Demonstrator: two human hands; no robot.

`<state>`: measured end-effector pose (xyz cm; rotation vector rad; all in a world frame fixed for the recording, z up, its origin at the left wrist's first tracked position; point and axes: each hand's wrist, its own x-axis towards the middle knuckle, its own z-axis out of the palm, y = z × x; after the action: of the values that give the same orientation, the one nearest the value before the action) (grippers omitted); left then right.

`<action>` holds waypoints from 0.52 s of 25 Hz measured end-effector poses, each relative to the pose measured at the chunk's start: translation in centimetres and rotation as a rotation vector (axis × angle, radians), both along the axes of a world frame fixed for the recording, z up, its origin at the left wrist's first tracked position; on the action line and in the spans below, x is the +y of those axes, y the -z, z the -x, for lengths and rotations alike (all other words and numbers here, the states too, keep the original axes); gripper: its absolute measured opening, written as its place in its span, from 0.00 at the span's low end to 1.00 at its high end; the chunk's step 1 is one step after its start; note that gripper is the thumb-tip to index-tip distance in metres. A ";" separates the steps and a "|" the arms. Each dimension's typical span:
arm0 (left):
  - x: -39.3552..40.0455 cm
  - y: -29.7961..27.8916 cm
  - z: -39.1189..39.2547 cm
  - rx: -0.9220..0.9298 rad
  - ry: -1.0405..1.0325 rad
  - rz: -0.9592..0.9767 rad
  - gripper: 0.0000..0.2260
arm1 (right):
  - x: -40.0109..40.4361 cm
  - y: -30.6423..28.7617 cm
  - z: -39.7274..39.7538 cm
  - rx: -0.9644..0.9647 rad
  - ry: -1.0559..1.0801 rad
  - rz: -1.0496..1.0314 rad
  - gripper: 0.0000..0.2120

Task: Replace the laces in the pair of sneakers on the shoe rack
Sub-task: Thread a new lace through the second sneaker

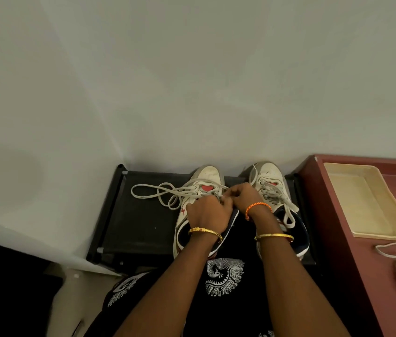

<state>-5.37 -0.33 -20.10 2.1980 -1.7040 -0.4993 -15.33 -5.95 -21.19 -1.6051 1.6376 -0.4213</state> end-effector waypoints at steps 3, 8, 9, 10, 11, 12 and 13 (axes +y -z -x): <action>0.0 -0.2 0.1 0.039 -0.031 -0.034 0.20 | 0.5 -0.3 0.0 0.013 0.067 0.070 0.05; -0.2 -0.1 0.4 0.086 -0.084 -0.075 0.17 | 1.6 -5.0 0.6 -0.027 0.258 0.463 0.05; -0.1 -0.1 0.4 0.089 -0.089 -0.067 0.17 | 1.8 -6.9 0.9 -0.173 0.299 0.561 0.05; -0.1 -0.1 0.4 0.097 -0.093 -0.061 0.17 | 2.1 -9.2 1.2 -0.316 0.324 0.662 0.04; -0.1 -0.1 0.4 0.107 -0.095 -0.054 0.17 | 2.4 -11.5 1.5 -0.422 0.328 0.761 0.04; -0.1 0.0 0.4 0.117 -0.097 -0.053 0.17 | 2.9 -13.5 1.6 -0.481 0.315 0.848 0.03; -0.1 0.0 0.4 0.121 -0.097 -0.052 0.17 | 3.3 -15.1 1.5 -0.510 0.298 0.900 0.03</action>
<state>-5.80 -0.41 -20.06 2.2251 -1.5311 -0.6446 -16.85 -2.61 -6.05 -1.6223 1.3336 -1.7576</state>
